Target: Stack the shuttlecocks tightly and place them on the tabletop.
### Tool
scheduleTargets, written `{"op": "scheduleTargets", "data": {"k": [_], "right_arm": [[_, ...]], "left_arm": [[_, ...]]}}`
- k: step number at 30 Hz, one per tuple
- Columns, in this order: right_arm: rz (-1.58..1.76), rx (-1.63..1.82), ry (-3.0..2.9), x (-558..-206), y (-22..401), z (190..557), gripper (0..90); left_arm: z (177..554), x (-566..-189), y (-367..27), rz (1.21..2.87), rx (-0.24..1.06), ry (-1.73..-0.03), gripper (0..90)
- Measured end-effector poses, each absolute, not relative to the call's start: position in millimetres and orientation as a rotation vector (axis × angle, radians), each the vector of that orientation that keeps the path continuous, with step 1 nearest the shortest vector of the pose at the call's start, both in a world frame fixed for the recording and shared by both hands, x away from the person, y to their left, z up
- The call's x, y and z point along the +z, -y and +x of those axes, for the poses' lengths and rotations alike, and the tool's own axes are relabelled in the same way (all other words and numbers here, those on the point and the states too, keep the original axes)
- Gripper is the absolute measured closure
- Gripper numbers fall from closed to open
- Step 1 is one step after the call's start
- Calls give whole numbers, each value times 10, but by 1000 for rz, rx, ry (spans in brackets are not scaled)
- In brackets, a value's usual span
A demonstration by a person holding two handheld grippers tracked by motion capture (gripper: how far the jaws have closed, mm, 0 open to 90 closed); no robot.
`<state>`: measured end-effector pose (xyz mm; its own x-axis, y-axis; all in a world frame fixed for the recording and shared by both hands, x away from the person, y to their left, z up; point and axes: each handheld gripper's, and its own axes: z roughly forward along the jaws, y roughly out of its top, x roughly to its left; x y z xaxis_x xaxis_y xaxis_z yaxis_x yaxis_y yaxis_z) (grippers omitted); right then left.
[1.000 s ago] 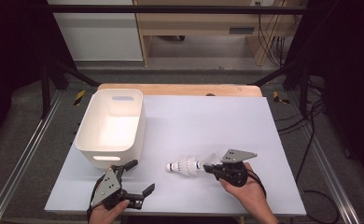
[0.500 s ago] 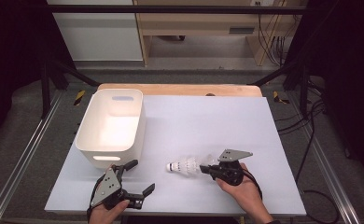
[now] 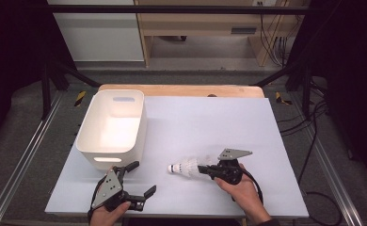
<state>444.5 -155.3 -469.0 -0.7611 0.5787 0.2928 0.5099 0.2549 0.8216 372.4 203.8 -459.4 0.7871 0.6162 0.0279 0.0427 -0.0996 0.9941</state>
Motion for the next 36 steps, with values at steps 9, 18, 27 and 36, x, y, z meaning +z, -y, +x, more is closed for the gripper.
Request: {"op": "scheduleTargets", "data": {"k": [9, 18, 27, 36], "right_arm": [[1047, 1480, -2467, -4732, 1502, 4464, 880], [1032, 1387, -2490, -4757, 1442, 4464, 872], [979, 1396, -2518, -4760, 1378, 4488, 894], [938, 1439, -2564, -4777, 1357, 4505, 893]], "left_arm": [[3725, -4595, -2033, 1621, 521, -534, 33], [3726, -4597, -2032, 1624, 521, -536, 33], [3727, -4601, -2026, 1626, 519, -536, 34], [3727, -4602, -2020, 1627, 518, -535, 34]]}}
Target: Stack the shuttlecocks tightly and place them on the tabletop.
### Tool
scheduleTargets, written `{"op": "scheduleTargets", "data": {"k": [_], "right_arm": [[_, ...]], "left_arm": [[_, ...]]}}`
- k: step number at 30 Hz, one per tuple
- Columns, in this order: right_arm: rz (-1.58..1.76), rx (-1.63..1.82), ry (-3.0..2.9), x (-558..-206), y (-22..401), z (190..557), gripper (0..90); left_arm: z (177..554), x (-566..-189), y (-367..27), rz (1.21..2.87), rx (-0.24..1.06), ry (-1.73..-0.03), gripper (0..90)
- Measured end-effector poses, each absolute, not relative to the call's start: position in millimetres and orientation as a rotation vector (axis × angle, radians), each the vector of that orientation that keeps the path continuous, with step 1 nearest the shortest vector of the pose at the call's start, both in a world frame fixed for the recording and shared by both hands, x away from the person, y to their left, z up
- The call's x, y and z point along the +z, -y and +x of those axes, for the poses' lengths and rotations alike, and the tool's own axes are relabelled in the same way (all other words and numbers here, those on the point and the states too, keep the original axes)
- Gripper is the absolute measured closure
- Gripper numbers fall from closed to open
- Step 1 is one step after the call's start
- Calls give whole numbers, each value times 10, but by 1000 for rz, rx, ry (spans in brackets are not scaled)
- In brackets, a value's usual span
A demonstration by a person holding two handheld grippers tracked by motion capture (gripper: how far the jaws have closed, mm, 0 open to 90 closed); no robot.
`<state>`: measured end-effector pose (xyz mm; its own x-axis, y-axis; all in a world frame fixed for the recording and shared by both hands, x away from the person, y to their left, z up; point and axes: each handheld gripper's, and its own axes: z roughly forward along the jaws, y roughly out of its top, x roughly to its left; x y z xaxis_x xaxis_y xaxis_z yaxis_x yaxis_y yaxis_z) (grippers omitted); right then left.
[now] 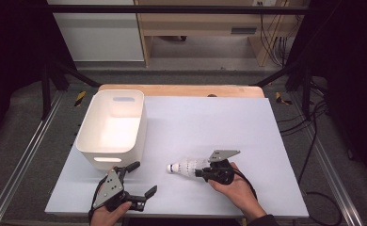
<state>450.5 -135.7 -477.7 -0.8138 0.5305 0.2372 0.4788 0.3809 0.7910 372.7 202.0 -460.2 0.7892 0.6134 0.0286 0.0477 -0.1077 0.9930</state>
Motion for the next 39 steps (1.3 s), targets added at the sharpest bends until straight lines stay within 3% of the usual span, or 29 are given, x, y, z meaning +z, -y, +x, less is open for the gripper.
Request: {"op": "scheduleTargets", "data": {"k": [7, 27, 32, 39], "right_arm": [[940, 1423, -2572, -4789, 1354, 4510, 877], [906, 1313, -2554, -4742, 1426, 4392, 641], [920, 1313, -2535, -4706, 1514, 4328, 628], [926, 1330, -2518, -4654, 1582, 4263, 680]], "left_arm": [[3727, -4602, -2021, 1627, 517, -534, 34], [3728, -4602, -2026, 1630, 517, -537, 36], [3729, -4603, -2025, 1630, 517, -537, 36], [3728, -4605, -2019, 1632, 518, -536, 36]]}}
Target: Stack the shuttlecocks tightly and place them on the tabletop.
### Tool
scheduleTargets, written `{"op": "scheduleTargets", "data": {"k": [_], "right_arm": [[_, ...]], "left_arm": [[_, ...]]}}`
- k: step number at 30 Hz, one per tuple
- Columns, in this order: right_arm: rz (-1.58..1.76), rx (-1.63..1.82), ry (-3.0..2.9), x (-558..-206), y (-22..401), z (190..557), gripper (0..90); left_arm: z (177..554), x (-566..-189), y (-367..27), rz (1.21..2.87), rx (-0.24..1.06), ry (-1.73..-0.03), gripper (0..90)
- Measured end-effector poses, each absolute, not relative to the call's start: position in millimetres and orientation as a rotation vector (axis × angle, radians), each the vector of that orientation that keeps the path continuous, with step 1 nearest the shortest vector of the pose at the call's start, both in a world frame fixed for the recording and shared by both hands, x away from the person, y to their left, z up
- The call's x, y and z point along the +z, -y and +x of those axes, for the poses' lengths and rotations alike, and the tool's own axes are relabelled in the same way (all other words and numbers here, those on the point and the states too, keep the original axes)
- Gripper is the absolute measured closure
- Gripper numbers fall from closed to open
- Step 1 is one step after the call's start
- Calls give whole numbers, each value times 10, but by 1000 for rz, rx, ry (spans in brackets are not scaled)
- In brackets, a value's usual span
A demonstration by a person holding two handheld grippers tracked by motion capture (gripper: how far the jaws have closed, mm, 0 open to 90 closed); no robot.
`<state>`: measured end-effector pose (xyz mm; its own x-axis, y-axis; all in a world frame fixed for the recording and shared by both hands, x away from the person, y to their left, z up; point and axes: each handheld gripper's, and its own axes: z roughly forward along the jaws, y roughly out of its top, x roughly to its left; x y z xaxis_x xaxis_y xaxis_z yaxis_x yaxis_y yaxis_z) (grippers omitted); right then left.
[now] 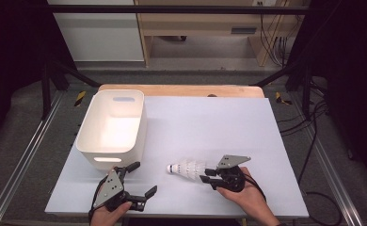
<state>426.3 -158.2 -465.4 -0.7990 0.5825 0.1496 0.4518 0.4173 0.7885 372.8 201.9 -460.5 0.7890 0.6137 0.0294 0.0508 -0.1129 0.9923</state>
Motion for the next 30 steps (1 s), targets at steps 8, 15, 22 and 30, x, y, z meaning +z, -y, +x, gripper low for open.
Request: {"op": "scheduleTargets", "data": {"k": [8, 15, 22, 30], "right_arm": [[935, 1326, -2544, -4706, 1538, 4312, 896], [925, 1355, -2566, -4724, 1478, 4352, 900], [914, 1390, -2585, -4737, 1457, 4382, 900], [919, 1376, -2581, -4751, 1457, 4395, 824]], "left_arm": [[3727, -4604, -2019, 1632, 517, -535, 38], [3728, -4604, -2020, 1633, 516, -534, 38], [3728, -4605, -2016, 1639, 514, -532, 39], [3727, -4607, -2013, 1643, 512, -531, 39]]}}
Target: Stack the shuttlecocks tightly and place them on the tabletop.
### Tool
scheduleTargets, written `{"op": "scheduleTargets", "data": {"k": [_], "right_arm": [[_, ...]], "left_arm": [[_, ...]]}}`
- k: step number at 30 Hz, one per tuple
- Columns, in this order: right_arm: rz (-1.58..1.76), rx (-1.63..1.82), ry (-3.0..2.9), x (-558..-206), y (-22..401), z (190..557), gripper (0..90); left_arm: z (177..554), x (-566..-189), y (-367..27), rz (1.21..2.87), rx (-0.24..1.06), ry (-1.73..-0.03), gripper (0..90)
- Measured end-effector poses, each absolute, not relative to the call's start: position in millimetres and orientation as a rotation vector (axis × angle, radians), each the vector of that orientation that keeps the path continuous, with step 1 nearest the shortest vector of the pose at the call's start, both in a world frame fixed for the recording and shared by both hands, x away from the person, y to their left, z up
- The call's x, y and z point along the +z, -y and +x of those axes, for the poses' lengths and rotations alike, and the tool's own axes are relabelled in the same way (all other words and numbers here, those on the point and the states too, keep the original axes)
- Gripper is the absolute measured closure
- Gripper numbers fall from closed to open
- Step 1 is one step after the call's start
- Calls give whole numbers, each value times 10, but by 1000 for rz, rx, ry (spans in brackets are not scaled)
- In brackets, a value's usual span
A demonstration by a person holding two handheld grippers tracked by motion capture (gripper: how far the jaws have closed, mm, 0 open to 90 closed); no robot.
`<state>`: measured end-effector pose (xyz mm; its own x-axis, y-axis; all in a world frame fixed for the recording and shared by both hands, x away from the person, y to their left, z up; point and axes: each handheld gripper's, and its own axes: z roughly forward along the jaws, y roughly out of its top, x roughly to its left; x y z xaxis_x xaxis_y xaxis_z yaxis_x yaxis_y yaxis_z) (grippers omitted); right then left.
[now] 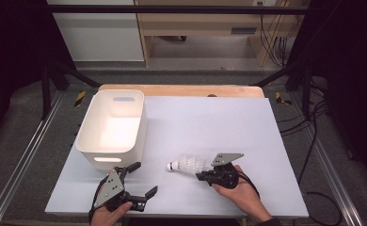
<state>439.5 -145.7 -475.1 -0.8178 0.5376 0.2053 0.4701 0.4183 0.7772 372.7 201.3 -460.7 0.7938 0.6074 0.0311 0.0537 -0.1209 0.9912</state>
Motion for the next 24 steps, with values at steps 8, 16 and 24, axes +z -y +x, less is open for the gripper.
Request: {"op": "scheduleTargets", "data": {"k": [8, 16, 24], "right_arm": [[928, 1365, -2563, -4755, 1446, 4386, 651], [932, 1364, -2543, -4753, 1440, 4382, 570], [936, 1362, -2522, -4746, 1442, 4381, 515]], "left_arm": [[3728, -4610, -2007, 1645, 508, -529, 40], [3727, -4611, -2003, 1650, 507, -526, 41], [3728, -4612, -2001, 1653, 506, -525, 41]]}}
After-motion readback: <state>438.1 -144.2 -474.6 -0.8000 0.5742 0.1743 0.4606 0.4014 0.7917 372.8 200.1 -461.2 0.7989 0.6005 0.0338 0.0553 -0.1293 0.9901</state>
